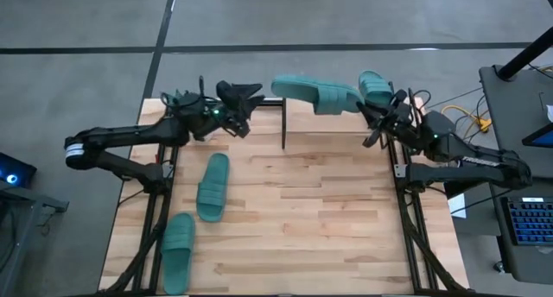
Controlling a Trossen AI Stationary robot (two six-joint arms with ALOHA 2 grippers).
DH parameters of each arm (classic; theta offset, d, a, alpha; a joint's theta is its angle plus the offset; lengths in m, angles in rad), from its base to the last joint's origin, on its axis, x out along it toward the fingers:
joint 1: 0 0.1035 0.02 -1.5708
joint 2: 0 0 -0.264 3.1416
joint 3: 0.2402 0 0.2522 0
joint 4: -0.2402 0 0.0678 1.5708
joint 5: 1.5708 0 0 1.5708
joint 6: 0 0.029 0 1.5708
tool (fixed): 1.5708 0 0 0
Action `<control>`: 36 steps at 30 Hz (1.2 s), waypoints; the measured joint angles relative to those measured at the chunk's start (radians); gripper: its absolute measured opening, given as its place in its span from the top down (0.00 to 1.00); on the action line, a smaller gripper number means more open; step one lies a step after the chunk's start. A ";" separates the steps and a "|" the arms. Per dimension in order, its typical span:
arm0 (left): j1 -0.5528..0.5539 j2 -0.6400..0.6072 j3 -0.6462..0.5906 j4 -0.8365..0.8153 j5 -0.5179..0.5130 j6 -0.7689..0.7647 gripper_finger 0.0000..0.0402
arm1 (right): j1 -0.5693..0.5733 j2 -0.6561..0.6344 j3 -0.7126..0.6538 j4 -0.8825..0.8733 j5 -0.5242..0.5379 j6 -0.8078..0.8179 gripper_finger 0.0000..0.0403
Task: Pick and place slides into the shelf
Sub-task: Put the top right green slipper on the shelf
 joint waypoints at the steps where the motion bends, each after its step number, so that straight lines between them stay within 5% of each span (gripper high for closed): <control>1: -0.001 0.017 -0.001 0.036 -0.020 0.048 0.30 | 0.000 -0.005 0.000 -0.002 -0.001 0.005 0.94; 11: -0.006 0.242 -0.042 0.633 -0.065 0.586 0.30 | 0.000 -0.012 0.000 -0.001 0.010 0.006 0.94; 16: 0.000 0.352 -0.040 0.876 -0.030 0.692 0.30 | 0.000 -0.025 0.000 0.002 0.035 0.001 0.94; 36: 0.066 0.377 -0.039 0.882 0.043 0.694 0.30 | 0.000 -0.067 0.001 0.018 0.033 -0.006 0.94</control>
